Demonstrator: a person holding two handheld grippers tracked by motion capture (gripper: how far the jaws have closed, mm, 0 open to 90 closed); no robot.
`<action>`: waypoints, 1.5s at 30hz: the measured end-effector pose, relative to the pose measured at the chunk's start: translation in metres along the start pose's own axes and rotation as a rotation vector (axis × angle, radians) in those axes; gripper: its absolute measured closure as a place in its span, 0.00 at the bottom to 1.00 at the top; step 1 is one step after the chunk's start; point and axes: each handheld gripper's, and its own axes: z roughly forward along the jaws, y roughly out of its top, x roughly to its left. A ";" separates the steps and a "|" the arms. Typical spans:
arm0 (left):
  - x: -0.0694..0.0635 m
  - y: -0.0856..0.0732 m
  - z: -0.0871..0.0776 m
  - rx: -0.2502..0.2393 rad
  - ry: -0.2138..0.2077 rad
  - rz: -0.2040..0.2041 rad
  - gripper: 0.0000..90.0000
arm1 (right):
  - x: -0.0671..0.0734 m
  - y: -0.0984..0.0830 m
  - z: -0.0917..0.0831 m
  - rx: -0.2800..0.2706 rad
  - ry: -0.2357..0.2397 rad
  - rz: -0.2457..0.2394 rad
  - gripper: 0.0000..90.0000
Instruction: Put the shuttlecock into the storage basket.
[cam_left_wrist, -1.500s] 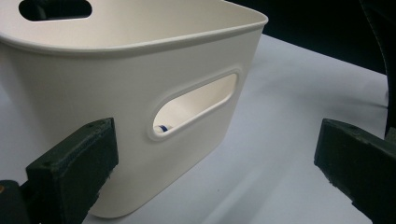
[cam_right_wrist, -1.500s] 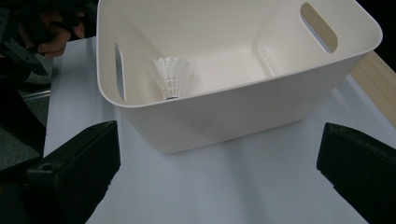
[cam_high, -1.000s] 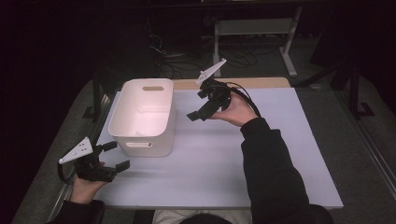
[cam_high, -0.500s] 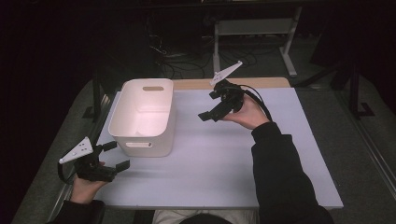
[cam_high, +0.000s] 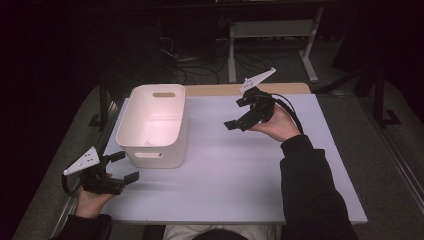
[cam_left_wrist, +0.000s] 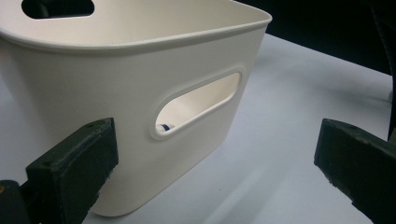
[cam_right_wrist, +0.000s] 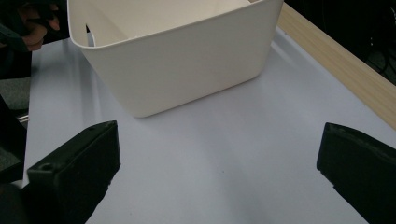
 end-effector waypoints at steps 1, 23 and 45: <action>0.000 0.000 0.000 0.000 0.000 0.002 0.00 | 0.000 -0.001 -0.001 0.001 -0.006 -0.003 0.00; 0.000 0.000 0.000 -0.003 0.001 -0.006 0.00 | -0.006 -0.038 -0.022 -0.039 -0.045 0.047 0.00; 0.000 0.000 0.000 -0.003 0.003 -0.006 0.00 | -0.009 -0.074 -0.030 -0.065 -0.069 0.094 0.00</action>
